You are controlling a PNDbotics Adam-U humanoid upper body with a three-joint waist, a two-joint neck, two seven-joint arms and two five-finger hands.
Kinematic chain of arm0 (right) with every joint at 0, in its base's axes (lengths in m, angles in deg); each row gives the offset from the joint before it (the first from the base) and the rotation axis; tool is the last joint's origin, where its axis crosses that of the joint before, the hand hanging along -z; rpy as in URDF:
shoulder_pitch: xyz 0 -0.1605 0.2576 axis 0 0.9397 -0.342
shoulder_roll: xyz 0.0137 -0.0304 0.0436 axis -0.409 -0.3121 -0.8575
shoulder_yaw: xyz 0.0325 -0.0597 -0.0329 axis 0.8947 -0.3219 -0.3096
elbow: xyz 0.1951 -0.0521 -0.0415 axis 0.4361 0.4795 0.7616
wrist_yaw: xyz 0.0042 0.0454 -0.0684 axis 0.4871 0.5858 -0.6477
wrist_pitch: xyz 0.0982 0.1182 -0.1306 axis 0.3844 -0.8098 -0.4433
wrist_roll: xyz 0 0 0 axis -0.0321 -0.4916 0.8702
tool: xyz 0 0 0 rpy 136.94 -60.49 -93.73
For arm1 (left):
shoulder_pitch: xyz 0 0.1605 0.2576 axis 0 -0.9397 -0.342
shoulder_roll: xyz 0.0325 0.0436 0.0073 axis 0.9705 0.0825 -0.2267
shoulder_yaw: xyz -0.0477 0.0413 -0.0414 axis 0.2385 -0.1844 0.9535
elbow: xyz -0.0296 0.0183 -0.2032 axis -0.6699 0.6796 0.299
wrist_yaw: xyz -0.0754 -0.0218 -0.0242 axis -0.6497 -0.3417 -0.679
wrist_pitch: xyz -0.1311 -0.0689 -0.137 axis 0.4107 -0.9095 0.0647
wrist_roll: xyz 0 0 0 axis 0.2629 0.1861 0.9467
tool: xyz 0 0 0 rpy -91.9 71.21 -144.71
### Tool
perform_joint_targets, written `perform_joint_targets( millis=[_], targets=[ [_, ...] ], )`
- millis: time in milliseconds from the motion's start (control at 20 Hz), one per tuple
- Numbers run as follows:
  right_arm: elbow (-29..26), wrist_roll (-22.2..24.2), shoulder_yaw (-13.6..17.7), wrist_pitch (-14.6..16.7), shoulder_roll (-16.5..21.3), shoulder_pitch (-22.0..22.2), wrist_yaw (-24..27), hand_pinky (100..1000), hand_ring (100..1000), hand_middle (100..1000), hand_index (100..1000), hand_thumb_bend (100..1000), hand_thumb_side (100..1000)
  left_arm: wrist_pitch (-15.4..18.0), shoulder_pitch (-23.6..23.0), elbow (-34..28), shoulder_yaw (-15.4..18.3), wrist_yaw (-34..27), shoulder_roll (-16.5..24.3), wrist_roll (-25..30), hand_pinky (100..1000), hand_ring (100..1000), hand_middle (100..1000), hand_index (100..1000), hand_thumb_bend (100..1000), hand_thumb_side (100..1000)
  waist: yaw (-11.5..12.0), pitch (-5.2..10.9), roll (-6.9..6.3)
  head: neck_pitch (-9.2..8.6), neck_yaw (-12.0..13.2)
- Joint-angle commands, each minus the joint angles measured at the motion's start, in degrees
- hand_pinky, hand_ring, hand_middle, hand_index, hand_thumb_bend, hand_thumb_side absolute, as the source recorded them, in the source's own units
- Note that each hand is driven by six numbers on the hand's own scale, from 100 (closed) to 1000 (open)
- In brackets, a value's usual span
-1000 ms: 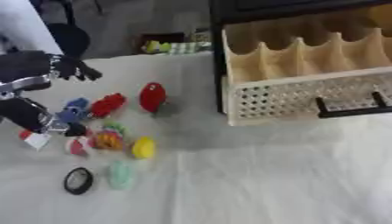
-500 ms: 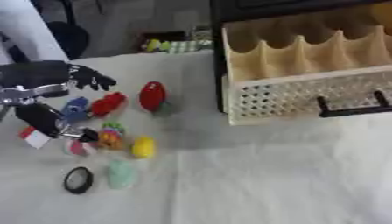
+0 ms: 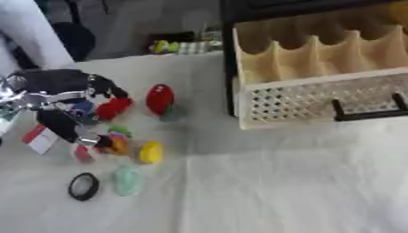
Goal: Pick up objects from table and place into drawer.
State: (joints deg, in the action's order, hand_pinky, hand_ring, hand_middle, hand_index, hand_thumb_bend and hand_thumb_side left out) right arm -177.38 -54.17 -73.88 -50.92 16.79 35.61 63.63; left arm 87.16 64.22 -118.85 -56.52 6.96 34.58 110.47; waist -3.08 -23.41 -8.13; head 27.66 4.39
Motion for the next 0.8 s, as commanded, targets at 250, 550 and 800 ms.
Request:
perform_joint_targets(
  millis=[250, 550, 800],
  targets=[
    [-0.6, -0.2, 1.1, -0.3, 0.7, -0.4, 0.6, 555, 291, 311, 653, 130, 950, 0.3, 1.3, 0.2, -0.1, 0.4, 1.1, 2.9, 684, 788, 777, 896, 637, 756, 0.0, 1.13, 0.3, 0.39, 0.7],
    [-0.6, -0.4, 1.3, -0.4, 0.2, -0.4, 0.7, 556, 291, 311, 651, 128, 952, -0.2, 1.2, 0.6, -0.2, 1.5, 0.7, 3.2, 674, 781, 759, 899, 627, 766, -0.1, 0.97, 0.35, 0.39, 1.1],
    [-0.6, -0.6, 1.5, -0.6, -0.2, -0.3, 0.8, 556, 292, 311, 650, 128, 953, 0.3, 1.6, 2.1, -0.5, 3.4, -0.1, 3.4, 674, 780, 752, 897, 630, 779, -0.2, 0.92, 0.37, 0.57, 1.8]
  ],
)
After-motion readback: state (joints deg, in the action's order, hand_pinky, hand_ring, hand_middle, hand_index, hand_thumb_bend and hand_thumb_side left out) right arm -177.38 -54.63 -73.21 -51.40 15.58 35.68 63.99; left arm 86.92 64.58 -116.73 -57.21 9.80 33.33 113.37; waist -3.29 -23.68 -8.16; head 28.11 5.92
